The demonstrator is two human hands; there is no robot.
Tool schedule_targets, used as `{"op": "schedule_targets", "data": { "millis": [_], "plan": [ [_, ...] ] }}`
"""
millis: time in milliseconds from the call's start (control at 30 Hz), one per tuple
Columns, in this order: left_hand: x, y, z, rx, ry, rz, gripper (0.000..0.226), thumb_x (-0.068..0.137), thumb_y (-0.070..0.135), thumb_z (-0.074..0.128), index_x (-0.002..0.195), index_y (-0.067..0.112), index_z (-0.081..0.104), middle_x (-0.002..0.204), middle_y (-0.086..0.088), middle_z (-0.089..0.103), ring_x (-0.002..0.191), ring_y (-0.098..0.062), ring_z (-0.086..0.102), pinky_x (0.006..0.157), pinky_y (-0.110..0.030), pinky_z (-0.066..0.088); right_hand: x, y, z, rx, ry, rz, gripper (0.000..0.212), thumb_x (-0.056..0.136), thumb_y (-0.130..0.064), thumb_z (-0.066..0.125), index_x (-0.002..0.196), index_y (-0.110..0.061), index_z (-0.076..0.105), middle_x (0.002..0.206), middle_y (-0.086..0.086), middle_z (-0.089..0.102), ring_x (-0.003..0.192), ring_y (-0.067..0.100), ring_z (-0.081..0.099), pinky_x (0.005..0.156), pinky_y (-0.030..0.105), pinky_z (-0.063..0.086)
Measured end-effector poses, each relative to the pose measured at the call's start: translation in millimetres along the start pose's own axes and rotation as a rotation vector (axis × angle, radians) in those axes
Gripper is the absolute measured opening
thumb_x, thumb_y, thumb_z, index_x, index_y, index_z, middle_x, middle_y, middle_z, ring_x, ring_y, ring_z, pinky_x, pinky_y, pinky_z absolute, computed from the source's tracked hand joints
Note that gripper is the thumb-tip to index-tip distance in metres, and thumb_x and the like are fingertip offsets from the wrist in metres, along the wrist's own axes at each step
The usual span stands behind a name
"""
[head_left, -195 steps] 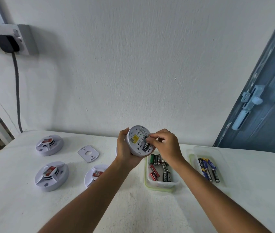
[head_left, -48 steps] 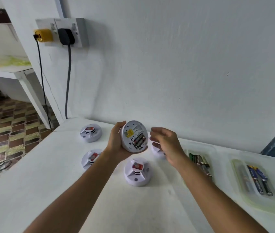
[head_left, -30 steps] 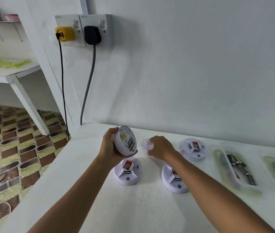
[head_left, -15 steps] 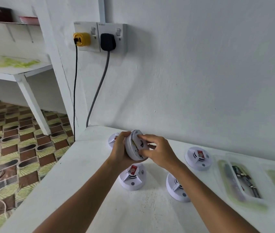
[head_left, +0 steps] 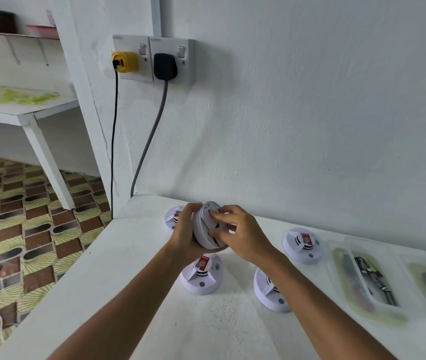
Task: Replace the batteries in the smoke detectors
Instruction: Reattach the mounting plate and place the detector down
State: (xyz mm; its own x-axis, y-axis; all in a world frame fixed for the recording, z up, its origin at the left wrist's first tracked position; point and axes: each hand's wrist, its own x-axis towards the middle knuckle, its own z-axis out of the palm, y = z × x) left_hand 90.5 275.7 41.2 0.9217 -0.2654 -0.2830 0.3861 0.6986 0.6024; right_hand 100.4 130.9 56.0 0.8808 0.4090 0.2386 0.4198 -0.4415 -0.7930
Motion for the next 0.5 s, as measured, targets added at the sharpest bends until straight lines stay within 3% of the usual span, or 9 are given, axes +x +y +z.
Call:
{"op": "schedule_targets", "data": {
  "millis": [67, 233, 333, 500],
  "plan": [
    [-1.1, -0.7, 3.3, 0.035, 0.003, -0.011, 0.037, 0.087, 0.037, 0.044, 0.094, 0.008, 0.065, 0.101, -0.016, 0.06, 0.103, -0.03, 0.049, 0.093, -0.047, 0.037, 3.0, -3.0, -4.4, -0.001, 0.023, 0.026, 0.05, 0.074, -0.013, 0.081, 0.122, -0.014, 0.066, 0.116, -0.001, 0.062, 0.105, 0.015, 0.06, 0.095, 0.03, 0.051],
    [-1.6, -2.1, 8.1, 0.173, 0.085, -0.003, 0.047, 0.092, 0.045, 0.042, 0.085, 0.013, 0.076, 0.096, -0.012, 0.067, 0.09, -0.027, 0.053, 0.084, -0.043, 0.039, 11.5, -10.0, -17.5, -0.08, 0.004, 0.08, 0.069, 0.06, -0.016, 0.089, 0.123, -0.014, 0.063, 0.1, -0.003, 0.066, 0.089, 0.014, 0.062, 0.075, 0.017, 0.05],
    [-3.0, -0.7, 9.2, 0.267, 0.093, -0.002, 0.051, 0.092, 0.055, 0.04, 0.1, 0.016, 0.073, 0.103, -0.011, 0.066, 0.096, -0.029, 0.053, 0.084, -0.044, 0.043, 15.4, -12.1, -20.0, -0.146, -0.02, 0.095, 0.071, 0.058, -0.023, 0.09, 0.123, -0.012, 0.064, 0.102, 0.0, 0.067, 0.089, 0.013, 0.062, 0.074, 0.021, 0.051],
    [-5.0, -0.5, 13.4, 0.304, 0.085, 0.033, 0.052, 0.094, 0.057, 0.039, 0.093, 0.019, 0.074, 0.092, -0.007, 0.068, 0.089, -0.024, 0.055, 0.076, -0.039, 0.044, 17.1, -13.1, -19.9, -0.159, -0.011, 0.115, 0.072, 0.059, -0.026, 0.09, 0.124, -0.013, 0.063, 0.105, 0.0, 0.068, 0.092, 0.012, 0.062, 0.078, 0.026, 0.054]
  ]
}}
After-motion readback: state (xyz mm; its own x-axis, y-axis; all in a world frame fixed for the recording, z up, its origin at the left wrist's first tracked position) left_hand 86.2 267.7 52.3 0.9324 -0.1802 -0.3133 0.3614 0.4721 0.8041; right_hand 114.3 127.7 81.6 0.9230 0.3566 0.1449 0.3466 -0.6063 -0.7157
